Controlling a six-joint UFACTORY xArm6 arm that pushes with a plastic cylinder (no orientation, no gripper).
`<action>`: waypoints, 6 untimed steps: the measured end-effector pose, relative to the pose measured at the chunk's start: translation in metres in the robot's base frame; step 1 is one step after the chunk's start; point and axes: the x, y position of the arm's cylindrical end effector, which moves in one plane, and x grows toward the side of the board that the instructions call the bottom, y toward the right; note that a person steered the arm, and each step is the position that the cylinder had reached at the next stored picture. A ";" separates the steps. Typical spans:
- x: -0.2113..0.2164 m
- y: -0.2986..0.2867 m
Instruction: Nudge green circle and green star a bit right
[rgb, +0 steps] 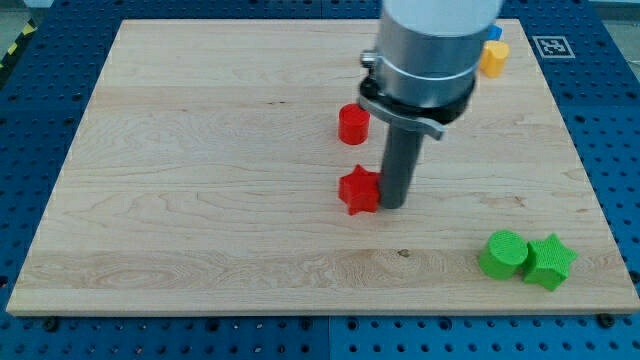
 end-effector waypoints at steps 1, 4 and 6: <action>-0.008 -0.028; 0.074 0.000; 0.095 0.113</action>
